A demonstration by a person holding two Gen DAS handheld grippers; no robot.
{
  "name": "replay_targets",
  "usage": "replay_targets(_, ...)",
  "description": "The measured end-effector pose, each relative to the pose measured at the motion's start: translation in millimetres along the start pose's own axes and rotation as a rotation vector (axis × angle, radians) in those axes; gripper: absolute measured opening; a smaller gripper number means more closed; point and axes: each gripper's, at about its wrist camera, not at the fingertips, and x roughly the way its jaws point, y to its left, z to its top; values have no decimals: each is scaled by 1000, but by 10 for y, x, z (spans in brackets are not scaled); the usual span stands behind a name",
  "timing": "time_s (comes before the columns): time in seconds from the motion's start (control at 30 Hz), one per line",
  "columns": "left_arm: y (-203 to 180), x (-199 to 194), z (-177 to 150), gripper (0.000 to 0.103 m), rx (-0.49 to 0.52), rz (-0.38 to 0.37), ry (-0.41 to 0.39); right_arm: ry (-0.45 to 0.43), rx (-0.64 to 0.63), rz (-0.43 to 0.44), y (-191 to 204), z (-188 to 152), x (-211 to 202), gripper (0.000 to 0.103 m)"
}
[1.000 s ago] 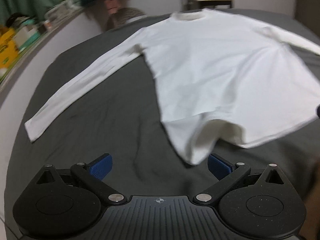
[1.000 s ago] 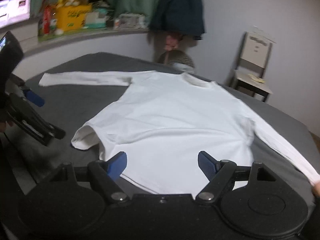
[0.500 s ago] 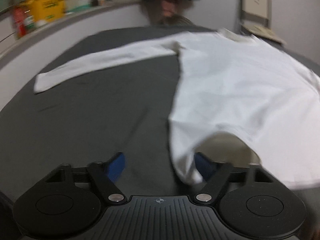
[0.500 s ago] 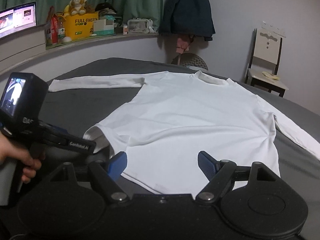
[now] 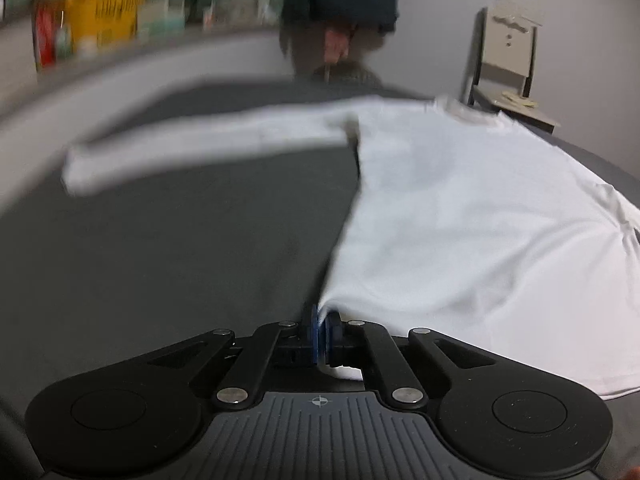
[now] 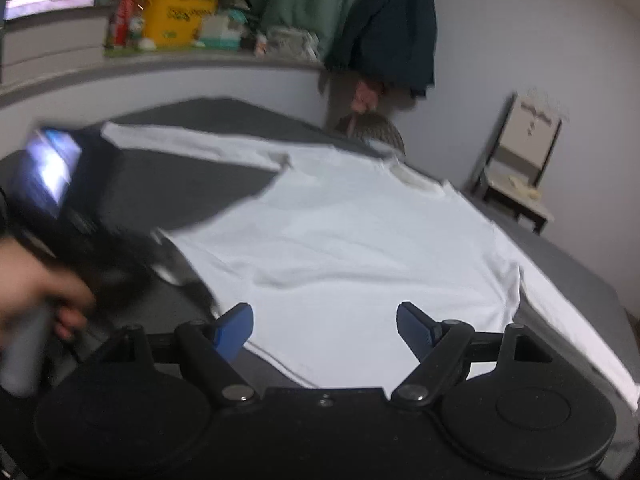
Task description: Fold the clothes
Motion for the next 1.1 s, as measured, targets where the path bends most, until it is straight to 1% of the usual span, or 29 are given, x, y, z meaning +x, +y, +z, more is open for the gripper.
replay_targets(0.07, -71, -128, 115, 3, 177, 23, -53, 55, 28, -55, -167, -84, 123, 78)
replay_targets(0.1, -106, -175, 146, 3, 244, 32, -73, 89, 53, -105, -309, -151, 184, 78)
replay_targets(0.13, -134, -207, 161, 3, 288, 38, -86, 131, 84, -157, -462, -221, 245, 78)
replay_targets(0.2, -161, -233, 169, 3, 310, 40, -103, 267, 165, -225, -780, -362, 379, 78)
replay_targets(0.23, -173, -243, 171, 3, 318, 41, -111, 306, 203, -237, -896, -429, 412, 76)
replay_targets(0.3, -175, -233, 187, 3, 290, 38, -118, 335, 275, -239, -1065, -558, 430, 75)
replay_targets(0.33, -175, -226, 195, 3, 274, 37, -121, 337, 279, -235, -1090, -605, 440, 75)
replay_targets(0.37, -164, -203, 228, 3, 251, 34, -124, 330, 256, -229, -1059, -631, 455, 75)
replay_targets(0.43, -159, -216, 274, 3, 220, 34, -133, 287, 177, -216, -891, -636, 484, 74)
replay_targets(0.57, -171, -250, 246, 3, 200, 12, -138, 158, -7, -175, -484, -522, 557, 75)
replay_targets(0.67, -181, -261, 253, 3, 188, 8, -143, 75, -78, -92, -216, -384, 655, 75)
replay_targets(0.73, -178, -275, 263, 3, 177, 9, -149, 42, -127, -57, -18, -291, 747, 75)
replay_targets(0.8, -179, -294, 283, 3, 164, 7, -152, 28, -179, -37, 161, -213, 857, 75)
replay_targets(0.9, -187, -313, 307, 3, 157, 8, -160, 9, -211, -9, 341, -126, 947, 75)
replay_targets(0.97, -190, -326, 316, 3, 150, 6, -162, 17, -220, -23, 438, -106, 999, 75)
replay_targets(1.0, -189, -333, 319, 3, 149, 6, -162, 27, -226, -45, 475, -103, 1037, 75)
replay_targets(1.07, -186, -341, 313, 3, 157, 8, -163, 47, -231, -119, 460, -102, 1130, 75)
replay_targets(1.1, -186, -345, 302, 3, 161, 9, -162, 58, -222, -176, 415, -109, 1156, 75)
